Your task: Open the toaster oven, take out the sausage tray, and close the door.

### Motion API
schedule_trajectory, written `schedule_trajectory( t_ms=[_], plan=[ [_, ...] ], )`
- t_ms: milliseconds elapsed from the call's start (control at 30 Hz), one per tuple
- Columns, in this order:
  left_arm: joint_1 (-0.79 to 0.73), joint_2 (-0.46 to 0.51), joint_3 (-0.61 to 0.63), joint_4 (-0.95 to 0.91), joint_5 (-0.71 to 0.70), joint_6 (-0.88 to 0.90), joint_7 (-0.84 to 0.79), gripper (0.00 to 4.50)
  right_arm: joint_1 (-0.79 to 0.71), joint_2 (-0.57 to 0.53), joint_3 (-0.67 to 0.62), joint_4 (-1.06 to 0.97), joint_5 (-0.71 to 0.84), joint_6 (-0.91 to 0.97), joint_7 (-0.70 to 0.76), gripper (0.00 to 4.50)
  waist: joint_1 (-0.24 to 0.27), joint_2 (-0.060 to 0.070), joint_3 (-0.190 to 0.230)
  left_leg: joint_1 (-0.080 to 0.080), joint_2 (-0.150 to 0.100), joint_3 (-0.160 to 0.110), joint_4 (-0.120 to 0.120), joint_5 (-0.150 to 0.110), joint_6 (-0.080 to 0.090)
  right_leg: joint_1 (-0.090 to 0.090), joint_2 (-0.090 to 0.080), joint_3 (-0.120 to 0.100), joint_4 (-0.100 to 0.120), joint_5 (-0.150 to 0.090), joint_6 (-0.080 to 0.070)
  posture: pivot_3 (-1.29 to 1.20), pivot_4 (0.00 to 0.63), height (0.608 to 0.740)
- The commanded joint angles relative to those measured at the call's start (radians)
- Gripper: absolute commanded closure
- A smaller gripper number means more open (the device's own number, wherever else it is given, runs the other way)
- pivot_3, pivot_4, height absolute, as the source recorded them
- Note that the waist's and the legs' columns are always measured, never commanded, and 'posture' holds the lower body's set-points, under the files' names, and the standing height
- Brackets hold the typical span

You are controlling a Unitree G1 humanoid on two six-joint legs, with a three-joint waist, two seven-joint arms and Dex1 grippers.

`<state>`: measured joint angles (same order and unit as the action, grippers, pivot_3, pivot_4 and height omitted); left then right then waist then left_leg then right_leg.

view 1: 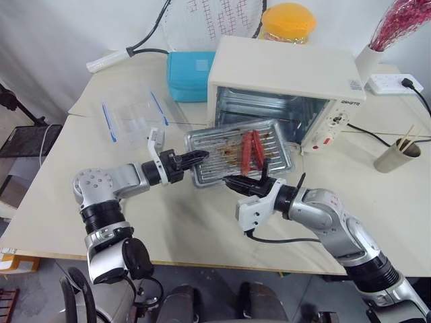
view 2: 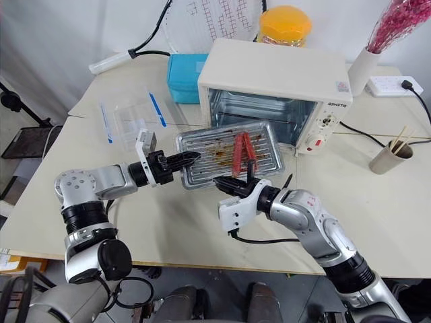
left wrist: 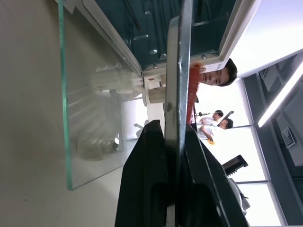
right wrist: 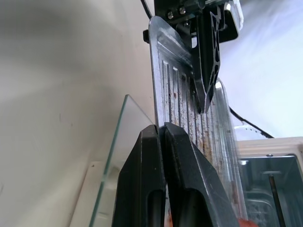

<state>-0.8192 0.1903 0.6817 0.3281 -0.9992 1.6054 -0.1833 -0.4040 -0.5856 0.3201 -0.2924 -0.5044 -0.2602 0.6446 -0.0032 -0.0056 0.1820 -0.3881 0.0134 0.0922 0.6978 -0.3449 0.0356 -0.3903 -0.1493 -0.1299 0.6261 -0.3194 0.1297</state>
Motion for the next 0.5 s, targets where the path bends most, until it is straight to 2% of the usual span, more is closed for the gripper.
schedule_trajectory(
  t_ms=[33,133,167,300,367,500],
  plan=[
    [-0.013,0.002,0.055,0.037,-0.105,0.009,0.065,4.49,0.000,0.004,-0.035,-0.015,0.084,0.036,0.031,4.25,0.000,0.000,0.000,0.000,0.000,0.000,0.000,0.000,0.000,0.000,0.000,0.000,0.000,0.000,0.000,0.00,0.150,0.740],
    [-0.015,-0.010,0.128,0.079,-0.161,0.009,0.154,4.50,0.004,0.001,-0.042,-0.022,0.137,0.037,0.053,3.67,0.000,0.000,0.000,0.000,0.000,0.000,0.000,0.000,0.000,0.000,0.000,0.000,0.000,0.000,0.000,0.00,0.150,0.740],
    [-0.012,-0.012,0.146,0.087,-0.190,0.009,0.181,4.50,0.005,-0.005,-0.047,-0.023,0.143,0.028,0.053,3.20,0.000,0.000,0.000,0.000,0.000,0.000,0.000,0.000,0.000,0.000,0.000,0.000,0.000,0.000,0.000,0.00,0.150,0.740],
    [0.017,-0.012,0.197,0.093,-0.301,0.009,0.290,4.50,0.025,-0.039,-0.081,-0.030,0.211,-0.017,0.067,1.94,0.001,0.000,0.000,0.000,0.000,0.000,0.000,0.000,0.000,0.000,0.000,0.000,0.000,0.000,0.000,0.00,0.150,0.740],
    [0.046,-0.010,0.210,0.075,-0.363,0.009,0.344,4.50,0.048,-0.058,-0.114,-0.038,0.265,-0.032,0.074,1.94,0.001,0.000,0.000,0.000,0.000,0.000,0.000,0.000,0.000,0.000,-0.001,0.000,0.000,0.000,0.000,0.00,0.150,0.740],
    [0.167,0.022,0.185,0.009,-0.587,-0.018,0.446,4.50,0.131,-0.109,-0.257,-0.023,0.430,-0.025,0.091,1.94,0.001,-0.001,0.000,0.001,0.000,0.000,-0.001,0.000,0.000,0.000,-0.001,0.001,0.000,0.000,0.000,0.00,0.150,0.740]
  ],
)
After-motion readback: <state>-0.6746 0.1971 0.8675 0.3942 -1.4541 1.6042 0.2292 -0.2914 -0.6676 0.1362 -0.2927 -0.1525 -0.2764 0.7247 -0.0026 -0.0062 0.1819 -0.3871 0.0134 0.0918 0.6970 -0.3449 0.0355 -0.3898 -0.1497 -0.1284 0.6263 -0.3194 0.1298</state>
